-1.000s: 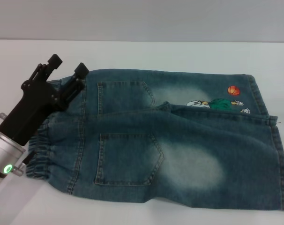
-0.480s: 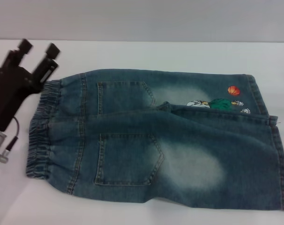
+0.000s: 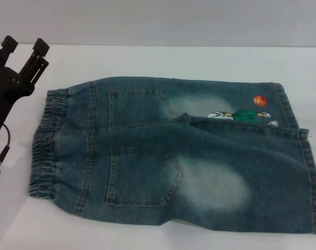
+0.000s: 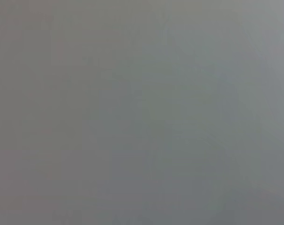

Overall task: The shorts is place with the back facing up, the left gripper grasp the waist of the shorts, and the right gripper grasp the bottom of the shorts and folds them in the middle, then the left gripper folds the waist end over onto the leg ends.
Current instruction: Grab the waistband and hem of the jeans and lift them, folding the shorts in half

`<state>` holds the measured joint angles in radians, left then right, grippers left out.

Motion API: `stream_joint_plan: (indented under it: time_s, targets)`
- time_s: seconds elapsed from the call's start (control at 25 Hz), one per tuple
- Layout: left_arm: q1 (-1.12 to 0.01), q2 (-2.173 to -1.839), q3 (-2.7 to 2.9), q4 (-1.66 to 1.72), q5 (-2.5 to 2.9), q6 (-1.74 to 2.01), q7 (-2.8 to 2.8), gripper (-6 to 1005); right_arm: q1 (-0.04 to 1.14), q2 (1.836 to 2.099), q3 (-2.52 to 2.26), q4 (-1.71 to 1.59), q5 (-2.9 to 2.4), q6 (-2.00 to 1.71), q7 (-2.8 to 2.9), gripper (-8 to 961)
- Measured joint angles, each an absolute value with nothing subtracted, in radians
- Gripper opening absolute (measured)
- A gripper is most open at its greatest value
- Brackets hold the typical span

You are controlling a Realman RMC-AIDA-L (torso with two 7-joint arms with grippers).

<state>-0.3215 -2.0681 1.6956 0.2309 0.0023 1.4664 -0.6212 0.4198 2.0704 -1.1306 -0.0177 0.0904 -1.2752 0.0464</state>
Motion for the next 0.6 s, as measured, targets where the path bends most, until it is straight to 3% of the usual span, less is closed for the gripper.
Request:
stream_joint_plan:
  time_s: [0.6]
  targets:
    - [-0.342,-2.065,1.6,0.22,-0.01,1.456,-0.605,805,0.402,2.086,-1.132,-0.027,0.09,-1.286,0.112,569]
